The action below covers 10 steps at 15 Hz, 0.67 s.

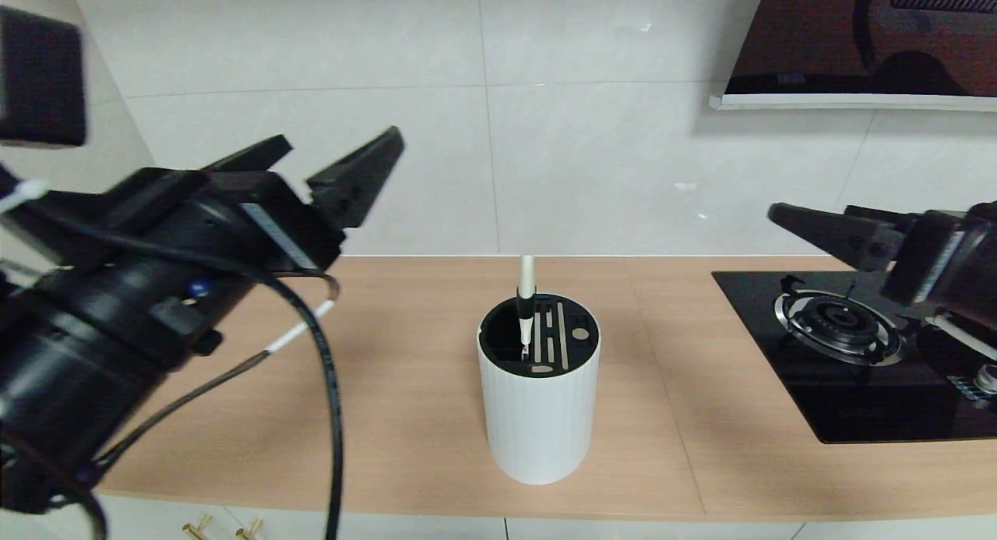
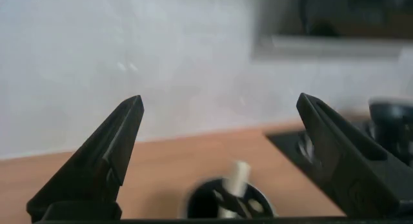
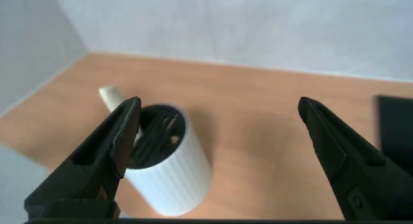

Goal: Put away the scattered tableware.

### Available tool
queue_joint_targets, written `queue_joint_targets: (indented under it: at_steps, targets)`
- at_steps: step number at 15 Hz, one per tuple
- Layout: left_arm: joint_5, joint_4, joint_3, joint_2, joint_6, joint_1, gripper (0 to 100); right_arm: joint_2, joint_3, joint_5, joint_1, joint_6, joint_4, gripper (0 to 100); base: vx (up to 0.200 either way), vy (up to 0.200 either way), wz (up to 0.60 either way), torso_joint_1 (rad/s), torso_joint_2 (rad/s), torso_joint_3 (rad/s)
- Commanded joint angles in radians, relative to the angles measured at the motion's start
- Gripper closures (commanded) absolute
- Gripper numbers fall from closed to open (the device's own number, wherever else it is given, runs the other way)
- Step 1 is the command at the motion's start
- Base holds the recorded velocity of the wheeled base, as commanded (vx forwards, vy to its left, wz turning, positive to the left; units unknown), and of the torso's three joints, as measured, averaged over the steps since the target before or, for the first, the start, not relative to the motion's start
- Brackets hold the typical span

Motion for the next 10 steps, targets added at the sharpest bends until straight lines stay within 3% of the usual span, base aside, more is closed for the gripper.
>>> queue_joint_targets:
  at_steps: [1, 2, 5, 6, 7, 10]
  targets:
    - [-0.087, 0.047, 0.146, -0.269, -0.003, 0.149, 0, -0.262, 0.119, 0.005, -0.063, -0.005, 0.016, 0, 0.000, 0.000, 0.00, 0.000, 0.00, 0.000]
    - [-0.089, 0.119, 0.179, -0.355, -0.003, 0.184, 0, -0.346, 0.148, -0.001, -0.074, -0.008, 0.050, 0, 0.000, 0.000, 0.00, 0.000, 0.00, 0.000]
    - [-0.096, 0.457, 0.219, -0.648, -0.003, 0.244, 0, -0.585, 0.171, 0.002, -0.172, -0.060, 0.262, 0, 0.000, 0.000, 0.00, 0.000, 0.00, 0.000]
    - [-0.109, 0.593, 0.225, -0.754, -0.003, 0.296, 0, -0.667, 0.171, 0.008, -0.227, -0.068, 0.339, 0, 0.000, 0.000, 0.00, 0.000, 0.00, 0.000]
    - [-0.172, 0.764, 0.245, -0.907, -0.003, 0.347, 0, -0.773, 0.171, 0.008, -0.284, -0.082, 0.432, 0, 0.000, 0.000, 0.00, 0.000, 0.00, 0.000]
    - [-0.270, 0.975, 0.242, -1.139, -0.003, 0.485, 0, -1.007, 0.196, 0.011, -0.353, -0.164, 0.624, 0, 0.000, 0.000, 0.00, 0.000, 0.00, 0.000]
